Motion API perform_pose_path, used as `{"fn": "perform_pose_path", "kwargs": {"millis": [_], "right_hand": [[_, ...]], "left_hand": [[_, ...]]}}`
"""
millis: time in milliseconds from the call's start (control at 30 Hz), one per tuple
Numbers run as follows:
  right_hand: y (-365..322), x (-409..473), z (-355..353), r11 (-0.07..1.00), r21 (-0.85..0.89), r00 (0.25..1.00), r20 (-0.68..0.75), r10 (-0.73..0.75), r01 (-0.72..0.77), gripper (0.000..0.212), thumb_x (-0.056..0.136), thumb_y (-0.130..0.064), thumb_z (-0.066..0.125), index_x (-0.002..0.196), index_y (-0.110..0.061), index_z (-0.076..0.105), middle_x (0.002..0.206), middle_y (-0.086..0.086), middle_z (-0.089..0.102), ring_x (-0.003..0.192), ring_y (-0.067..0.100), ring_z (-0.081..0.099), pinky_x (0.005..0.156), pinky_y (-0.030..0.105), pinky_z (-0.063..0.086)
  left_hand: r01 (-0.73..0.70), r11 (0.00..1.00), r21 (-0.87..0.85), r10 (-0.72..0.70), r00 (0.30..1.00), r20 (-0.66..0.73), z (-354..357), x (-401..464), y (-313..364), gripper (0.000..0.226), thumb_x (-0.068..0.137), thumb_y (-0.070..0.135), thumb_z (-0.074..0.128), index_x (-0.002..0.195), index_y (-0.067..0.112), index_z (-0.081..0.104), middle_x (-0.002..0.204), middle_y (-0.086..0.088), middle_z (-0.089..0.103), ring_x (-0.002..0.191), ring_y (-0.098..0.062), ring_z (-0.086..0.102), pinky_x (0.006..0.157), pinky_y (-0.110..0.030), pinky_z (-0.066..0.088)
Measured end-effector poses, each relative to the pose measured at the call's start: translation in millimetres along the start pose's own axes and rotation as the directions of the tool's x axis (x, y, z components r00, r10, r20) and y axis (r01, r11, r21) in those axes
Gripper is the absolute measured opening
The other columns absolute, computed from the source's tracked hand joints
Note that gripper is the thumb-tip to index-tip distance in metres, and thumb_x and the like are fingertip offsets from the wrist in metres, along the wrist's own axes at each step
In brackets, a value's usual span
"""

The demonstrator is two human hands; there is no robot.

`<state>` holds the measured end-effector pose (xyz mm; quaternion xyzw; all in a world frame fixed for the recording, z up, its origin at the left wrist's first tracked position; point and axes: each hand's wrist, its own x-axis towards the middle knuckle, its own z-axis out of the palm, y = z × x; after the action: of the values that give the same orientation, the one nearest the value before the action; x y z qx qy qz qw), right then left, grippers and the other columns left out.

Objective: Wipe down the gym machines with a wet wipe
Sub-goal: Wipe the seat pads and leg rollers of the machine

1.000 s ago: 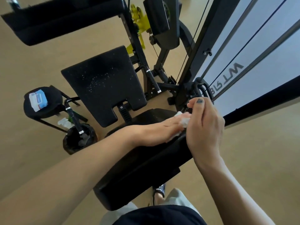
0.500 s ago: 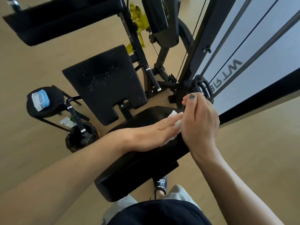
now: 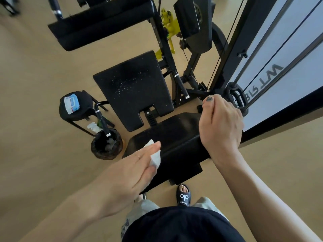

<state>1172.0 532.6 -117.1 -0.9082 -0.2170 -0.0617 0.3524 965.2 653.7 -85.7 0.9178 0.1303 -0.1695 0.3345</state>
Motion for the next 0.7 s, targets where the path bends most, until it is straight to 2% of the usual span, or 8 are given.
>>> {"fn": "perform_pose_path", "kwargs": {"millis": [67,167,233,333,433,533,633,700], "right_hand": [[-1,1,-1,1.000,-0.002,1.000,0.017,0.002,-0.002,0.037,0.107,-0.030,0.030,0.082,-0.020,0.055,0.076,-0.007,0.056,0.073,0.016,0.051,0.083,0.032,0.034],[0,3,-3,1.000,0.018,0.999,0.032,0.020,-0.021,0.038,0.106,-0.032,0.029,0.081,-0.021,0.056,0.076,-0.008,0.058,0.074,0.017,0.054,0.084,0.040,0.044],[1,3,-3,0.999,0.025,0.998,0.044,0.041,-0.042,0.038,0.106,-0.032,0.029,0.082,-0.021,0.057,0.077,-0.009,0.058,0.076,0.016,0.054,0.083,0.040,0.044],[1,1,-3,1.000,-0.020,0.997,0.078,0.005,-0.003,0.036,0.107,-0.031,0.030,0.080,-0.023,0.052,0.072,-0.013,0.052,0.073,0.014,0.049,0.082,0.032,0.034],[-1,1,-4,0.996,-0.078,0.992,0.122,-0.024,0.034,0.037,0.107,-0.032,0.030,0.078,-0.023,0.049,0.068,-0.014,0.047,0.070,0.015,0.047,0.083,0.029,0.028],[-3,3,-4,0.992,-0.114,0.988,0.151,-0.028,0.046,0.038,0.107,-0.032,0.029,0.078,-0.022,0.052,0.071,-0.011,0.053,0.071,0.016,0.048,0.084,0.031,0.030],[-2,6,-4,0.991,-0.132,0.987,0.159,0.012,0.009,0.041,0.107,-0.033,0.028,0.084,-0.020,0.059,0.078,-0.007,0.061,0.075,0.017,0.052,0.083,0.033,0.032],[-2,8,-4,0.992,-0.125,0.986,0.158,0.047,-0.028,0.042,0.106,-0.036,0.028,0.086,-0.019,0.061,0.080,-0.006,0.063,0.077,0.018,0.054,0.082,0.036,0.038]], "left_hand": [[0.031,0.999,-0.022,-0.030,0.999,0.027,-3,28,21,0.056,0.107,0.050,0.023,0.161,0.040,0.009,0.163,0.032,0.004,0.148,0.011,0.009,0.123,-0.023,0.018],[-0.012,1.000,0.022,0.011,0.998,0.061,-5,72,51,0.058,0.108,0.049,0.022,0.162,0.029,0.013,0.167,0.020,0.009,0.152,0.001,0.012,0.123,-0.025,0.019],[-0.021,0.999,0.029,0.020,0.999,0.049,-3,72,48,0.058,0.109,0.049,0.022,0.162,0.031,0.010,0.167,0.020,0.010,0.151,0.002,0.012,0.120,-0.018,0.016],[0.016,1.000,-0.021,-0.014,0.997,0.075,-5,29,22,0.057,0.107,0.051,0.023,0.160,0.043,0.002,0.159,0.034,0.006,0.142,0.019,0.004,0.110,-0.001,0.006],[0.123,0.984,-0.129,-0.106,0.986,0.132,-8,-14,-8,0.053,0.104,0.056,0.022,0.153,0.061,0.001,0.155,0.047,0.000,0.140,0.025,0.001,0.119,-0.013,0.009],[0.215,0.924,-0.316,-0.146,0.963,0.226,-14,-16,-24,0.052,0.102,0.059,0.024,0.151,0.064,0.008,0.151,0.053,0.003,0.139,0.027,0.002,0.120,-0.016,0.009],[0.243,0.873,-0.423,-0.087,0.930,0.356,-19,34,-26,0.053,0.107,0.053,0.023,0.158,0.049,0.011,0.154,0.045,-0.002,0.144,0.019,0.001,0.121,-0.016,0.004],[0.190,0.894,-0.406,-0.004,0.909,0.416,-13,83,-35,0.047,0.110,0.045,0.019,0.156,0.032,0.023,0.157,0.032,0.010,0.144,0.014,0.006,0.113,-0.006,0.000]]}}
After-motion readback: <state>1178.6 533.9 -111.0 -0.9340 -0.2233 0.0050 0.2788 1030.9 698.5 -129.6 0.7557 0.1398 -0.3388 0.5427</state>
